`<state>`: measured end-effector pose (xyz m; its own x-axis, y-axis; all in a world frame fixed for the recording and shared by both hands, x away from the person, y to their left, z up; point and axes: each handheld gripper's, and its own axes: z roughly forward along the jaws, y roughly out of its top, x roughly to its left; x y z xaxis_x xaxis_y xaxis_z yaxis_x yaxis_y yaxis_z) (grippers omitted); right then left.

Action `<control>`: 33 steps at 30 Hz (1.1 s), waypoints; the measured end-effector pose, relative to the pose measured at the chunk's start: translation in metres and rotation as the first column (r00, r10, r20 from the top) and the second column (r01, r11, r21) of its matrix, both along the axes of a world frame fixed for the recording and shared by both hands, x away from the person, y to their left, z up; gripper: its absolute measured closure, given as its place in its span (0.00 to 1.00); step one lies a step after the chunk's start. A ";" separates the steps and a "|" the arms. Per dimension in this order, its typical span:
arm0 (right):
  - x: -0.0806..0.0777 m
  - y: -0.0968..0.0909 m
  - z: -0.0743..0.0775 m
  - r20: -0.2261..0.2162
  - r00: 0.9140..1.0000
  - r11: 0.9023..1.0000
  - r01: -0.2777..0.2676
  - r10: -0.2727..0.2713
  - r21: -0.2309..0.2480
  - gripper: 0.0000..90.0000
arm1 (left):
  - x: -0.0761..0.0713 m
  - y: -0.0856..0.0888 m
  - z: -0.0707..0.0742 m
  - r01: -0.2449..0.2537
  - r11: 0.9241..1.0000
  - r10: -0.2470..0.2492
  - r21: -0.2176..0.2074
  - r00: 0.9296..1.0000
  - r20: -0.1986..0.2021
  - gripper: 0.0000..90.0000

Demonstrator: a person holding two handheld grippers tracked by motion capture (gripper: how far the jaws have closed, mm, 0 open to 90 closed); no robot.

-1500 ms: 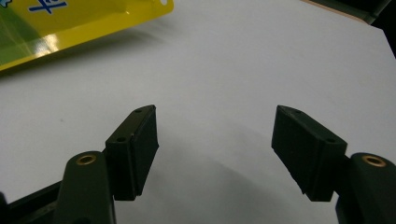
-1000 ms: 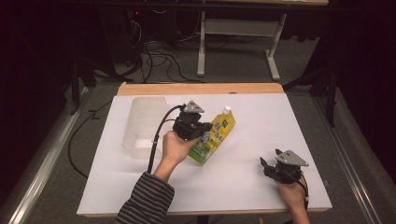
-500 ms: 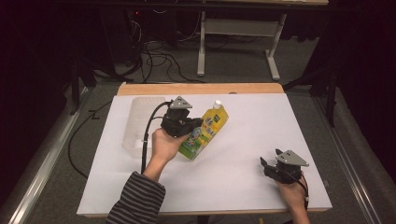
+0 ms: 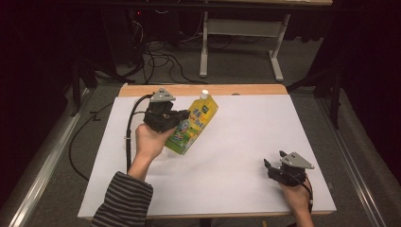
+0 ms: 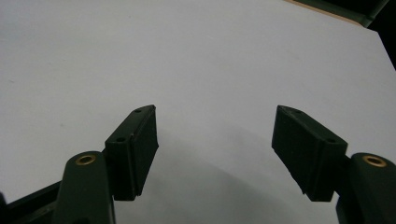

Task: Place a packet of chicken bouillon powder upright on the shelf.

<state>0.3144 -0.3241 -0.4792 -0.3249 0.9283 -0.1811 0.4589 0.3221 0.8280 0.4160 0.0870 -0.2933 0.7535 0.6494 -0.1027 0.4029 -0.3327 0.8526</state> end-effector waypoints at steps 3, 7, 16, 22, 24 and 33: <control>0.000 0.000 0.000 -0.005 1.000 1.000 -0.001 0.001 -0.008 0.35 | 0.005 0.009 0.006 -0.027 1.000 0.027 0.002 0.999 0.019 1.00; 0.001 0.000 0.000 -0.005 1.000 1.000 0.000 0.000 -0.009 0.36 | 0.010 0.020 0.012 -0.071 0.998 0.070 0.001 0.997 0.041 1.00; 0.000 0.002 0.000 0.001 1.000 1.000 -0.001 0.001 -0.014 0.36 | 0.022 0.040 0.013 -0.132 0.991 0.130 0.026 0.989 0.065 1.00; 0.001 0.002 0.000 -0.006 1.000 1.000 -0.002 0.002 -0.025 0.36 | 0.030 0.049 0.006 -0.177 0.983 0.173 0.050 0.982 0.077 1.00; 0.001 0.002 -0.001 -0.007 1.000 1.000 -0.002 0.002 -0.026 0.36 | 0.031 0.051 0.004 -0.181 0.982 0.177 0.049 0.981 0.084 1.00; 0.000 0.003 -0.001 -0.006 1.000 1.000 -0.001 0.000 -0.028 0.36 | 0.034 0.048 -0.007 -0.187 0.982 0.181 0.032 0.975 0.128 1.00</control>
<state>0.3148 -0.3214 -0.4797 -0.3264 0.9227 -0.2052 0.4637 0.3455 0.8158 0.4496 0.1346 -0.3006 0.6255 0.7800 0.0157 0.3526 -0.3006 0.8862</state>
